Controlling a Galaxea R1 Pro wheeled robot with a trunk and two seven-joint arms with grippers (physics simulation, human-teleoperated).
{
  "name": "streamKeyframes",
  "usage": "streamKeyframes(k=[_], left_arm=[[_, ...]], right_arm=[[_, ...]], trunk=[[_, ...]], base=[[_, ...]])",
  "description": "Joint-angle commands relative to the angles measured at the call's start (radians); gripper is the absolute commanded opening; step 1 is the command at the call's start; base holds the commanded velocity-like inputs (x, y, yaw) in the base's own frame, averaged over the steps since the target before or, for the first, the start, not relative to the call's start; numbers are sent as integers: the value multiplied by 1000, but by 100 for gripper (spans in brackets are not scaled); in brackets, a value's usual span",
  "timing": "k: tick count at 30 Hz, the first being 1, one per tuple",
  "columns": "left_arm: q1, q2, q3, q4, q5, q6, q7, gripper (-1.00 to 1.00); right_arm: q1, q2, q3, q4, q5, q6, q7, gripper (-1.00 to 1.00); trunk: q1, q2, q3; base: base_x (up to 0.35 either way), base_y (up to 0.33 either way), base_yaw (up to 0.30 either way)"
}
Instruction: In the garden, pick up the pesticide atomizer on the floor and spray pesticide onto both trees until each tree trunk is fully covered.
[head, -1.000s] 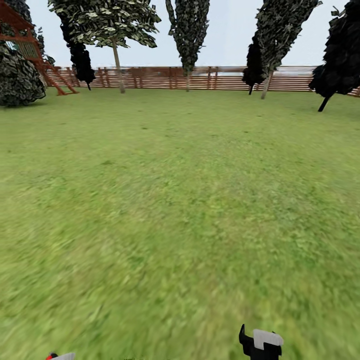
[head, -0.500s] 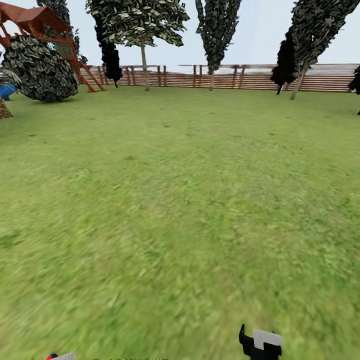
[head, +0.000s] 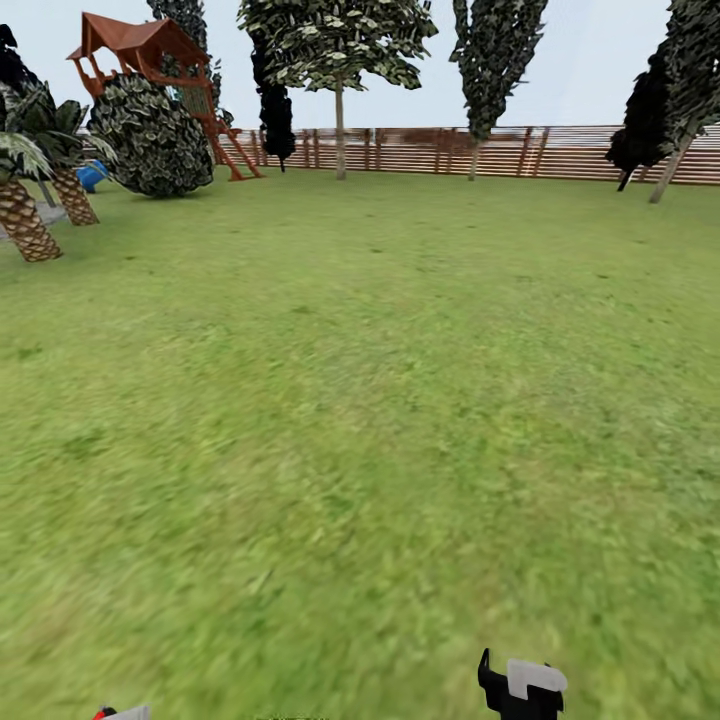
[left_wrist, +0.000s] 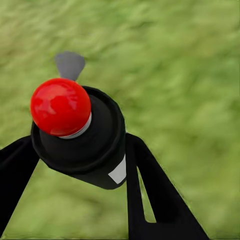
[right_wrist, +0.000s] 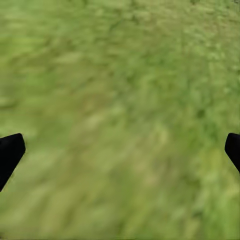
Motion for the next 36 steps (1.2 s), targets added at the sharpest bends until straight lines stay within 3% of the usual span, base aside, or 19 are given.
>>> streamKeyframes(k=[1, 8, 15, 33, 36], left_arm=[[0, 0, 0, 0, 0, 0, -1, -100], [0, 0, 0, 0, 0, 0, 0, -100], [0, 2, 2, 0, 0, 0, 8, -100], [0, 2, 2, 0, 0, 1, 8, -100], [0, 2, 3, 0, 0, 1, 8, -100]], right_arm=[[0, 0, 0, 0, 0, 0, 0, 100], [0, -1, 0, 0, 0, 0, 0, 100], [0, -14, 0, 12, 5, 0, 0, 100], [1, 1, 0, 48, 2, 4, -1, 100], [23, 0, -1, 53, 2, 6, -2, 100]], trunk=[[0, 0, 0], [0, 0, 0], [0, 0, 0], [0, 0, 0], [0, 0, 0]], base=[[10, 0, 285], [284, 0, 217], [338, 0, 7], [338, 0, 0], [338, 0, 0]])
